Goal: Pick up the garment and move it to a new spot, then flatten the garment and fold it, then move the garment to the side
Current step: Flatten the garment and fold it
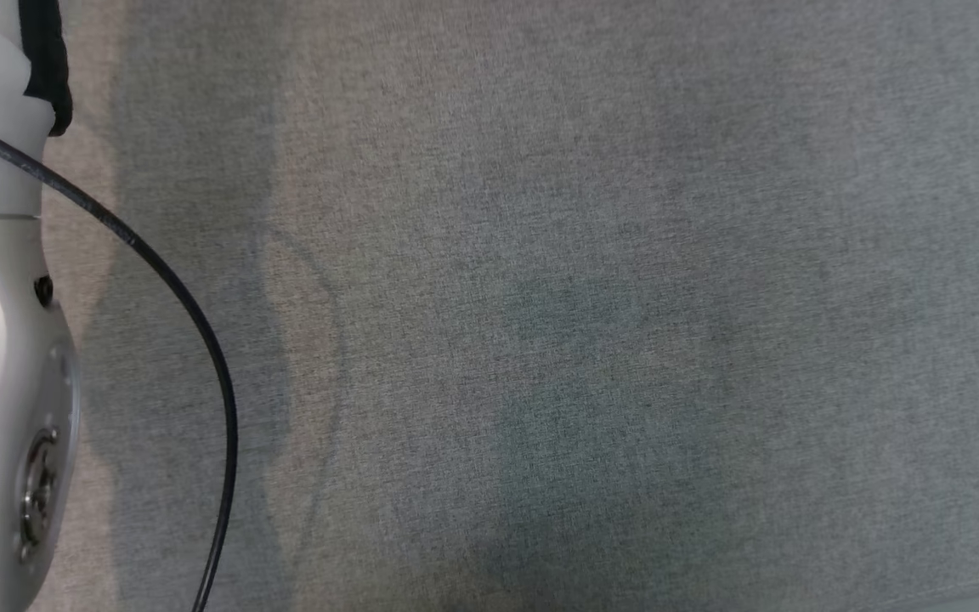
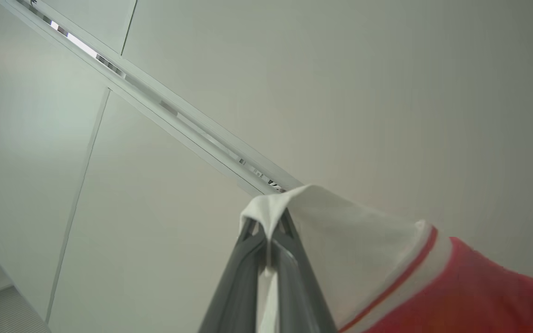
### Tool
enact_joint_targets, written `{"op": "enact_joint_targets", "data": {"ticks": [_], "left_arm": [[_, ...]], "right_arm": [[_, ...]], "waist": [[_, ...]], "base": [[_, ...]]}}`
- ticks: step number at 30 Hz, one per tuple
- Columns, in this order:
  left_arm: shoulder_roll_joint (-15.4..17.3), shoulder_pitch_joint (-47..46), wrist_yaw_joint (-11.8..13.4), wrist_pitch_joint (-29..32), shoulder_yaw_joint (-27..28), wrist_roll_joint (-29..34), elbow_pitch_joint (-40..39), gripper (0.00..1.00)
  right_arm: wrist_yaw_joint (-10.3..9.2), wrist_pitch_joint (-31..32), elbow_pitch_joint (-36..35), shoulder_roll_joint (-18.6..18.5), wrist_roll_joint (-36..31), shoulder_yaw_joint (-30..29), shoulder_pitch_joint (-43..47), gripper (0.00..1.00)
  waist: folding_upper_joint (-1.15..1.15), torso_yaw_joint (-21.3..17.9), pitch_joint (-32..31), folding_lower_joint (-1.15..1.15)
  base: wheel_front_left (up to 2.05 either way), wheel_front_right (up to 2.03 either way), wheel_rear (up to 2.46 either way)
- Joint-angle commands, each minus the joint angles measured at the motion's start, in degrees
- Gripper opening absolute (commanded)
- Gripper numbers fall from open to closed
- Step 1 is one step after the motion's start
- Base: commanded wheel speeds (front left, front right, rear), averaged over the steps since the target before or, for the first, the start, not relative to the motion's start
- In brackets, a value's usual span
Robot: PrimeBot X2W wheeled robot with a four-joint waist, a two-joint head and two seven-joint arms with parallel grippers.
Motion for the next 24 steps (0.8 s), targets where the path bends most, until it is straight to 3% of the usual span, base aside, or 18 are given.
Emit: {"op": "enact_joint_targets", "data": {"ticks": [1, 6, 15, 24], "left_arm": [[-0.2, 1.2, -0.6, -0.2, 0.9, 1.9, 0.6, 0.0], [-0.5, 4.0, -2.4, -0.2, 3.4, 6.0, 2.1, 0.0], [-1.2, 12.9, -6.1, -0.2, 7.0, 11.3, 4.8, 0.0], [-1.2, 23.9, -8.6, -0.2, 2.6, 11.4, 9.4, 0.0]], "right_arm": [[0.14, -0.3, -0.8, -0.1, -1.0, -1.1, 1.4, 0.0], [0.14, -0.3, -1.3, 1.9, -2.0, -1.4, 7.5, 0.0], [0.14, 0.8, -1.0, 0.5, 0.3, 2.0, 19.9, 0.0], [0.14, 3.7, 2.8, -1.3, 1.8, 5.8, 31.6, 0.0]], "waist": [[0.0, -0.4, 1.8, -0.01], [0.0, -0.1, 2.4, -0.01], [0.0, 1.1, -2.0, -0.01], [0.0, 1.7, -10.0, -0.01]], "base": [[0.0, 0.0, 0.0], [0.0, 0.0, 0.0], [0.0, 0.0, 0.0], [0.0, 0.0, 0.0]]}}
